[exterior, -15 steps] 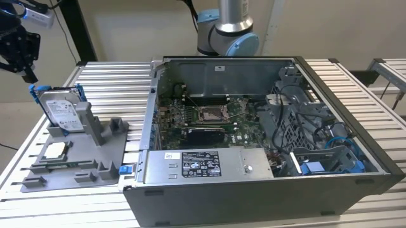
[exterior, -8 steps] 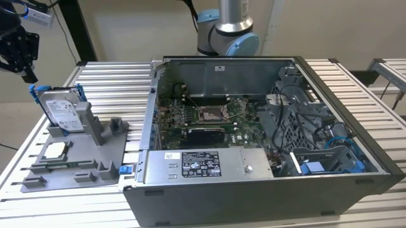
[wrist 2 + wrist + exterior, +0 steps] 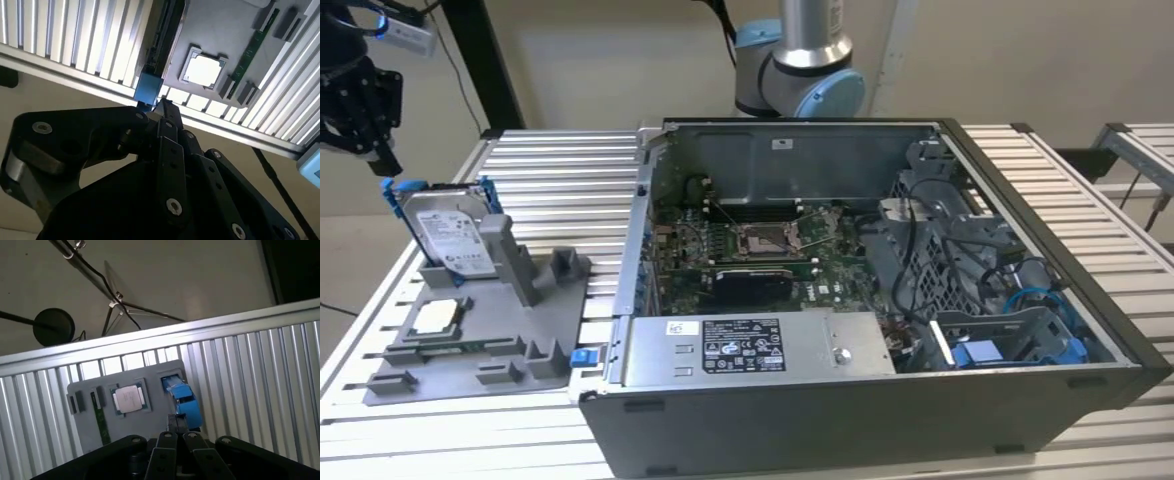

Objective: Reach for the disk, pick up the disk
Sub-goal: 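Pick up the disk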

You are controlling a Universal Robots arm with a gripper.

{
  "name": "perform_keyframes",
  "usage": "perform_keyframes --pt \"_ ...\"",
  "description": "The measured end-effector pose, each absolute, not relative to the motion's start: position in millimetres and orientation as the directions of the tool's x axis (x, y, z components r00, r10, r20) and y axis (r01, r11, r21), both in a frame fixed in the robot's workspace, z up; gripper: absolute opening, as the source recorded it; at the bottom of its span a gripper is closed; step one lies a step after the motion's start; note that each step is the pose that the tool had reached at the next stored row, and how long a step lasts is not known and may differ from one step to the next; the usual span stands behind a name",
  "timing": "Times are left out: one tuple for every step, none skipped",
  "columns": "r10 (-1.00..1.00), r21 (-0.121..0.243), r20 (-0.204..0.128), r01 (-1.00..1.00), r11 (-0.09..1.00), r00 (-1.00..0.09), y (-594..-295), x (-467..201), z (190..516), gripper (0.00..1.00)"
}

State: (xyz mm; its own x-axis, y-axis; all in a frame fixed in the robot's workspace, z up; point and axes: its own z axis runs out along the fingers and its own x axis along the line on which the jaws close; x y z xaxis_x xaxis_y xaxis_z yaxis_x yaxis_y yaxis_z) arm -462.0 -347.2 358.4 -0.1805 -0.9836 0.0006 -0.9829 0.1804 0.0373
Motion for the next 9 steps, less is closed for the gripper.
perform_keyframes --pt "-0.985 0.037 0.001 -0.984 0.172 -0.172 -347.2 -461.7 358.3 0.0" --pt "-0.986 0.037 0.001 -0.986 0.165 -0.165 -347.2 -461.3 358.2 0.0" --pt "-0.987 0.037 0.0 -0.987 0.159 -0.159 -347.2 -460.8 358.0 0.0" --pt "-0.988 0.037 0.0 -0.987 0.155 -0.155 -347.2 -459.7 357.9 0.0" --pt "-0.988 0.037 -0.001 -0.987 0.154 -0.154 -346.7 -458.5 357.9 0.0" --pt "-0.988 0.037 -0.001 -0.987 0.153 -0.154 -346.2 -457.3 357.9 0.0" --pt "-0.988 0.037 -0.001 -0.988 0.153 -0.153 -345.6 -456.0 357.8 0.0" --pt "-0.988 0.037 -0.001 -0.988 0.151 -0.152 -345.1 -454.9 357.7 0.0" --pt "-0.989 0.037 -0.001 -0.988 0.15 -0.15 -344.5 -454.1 357.7 0.0"
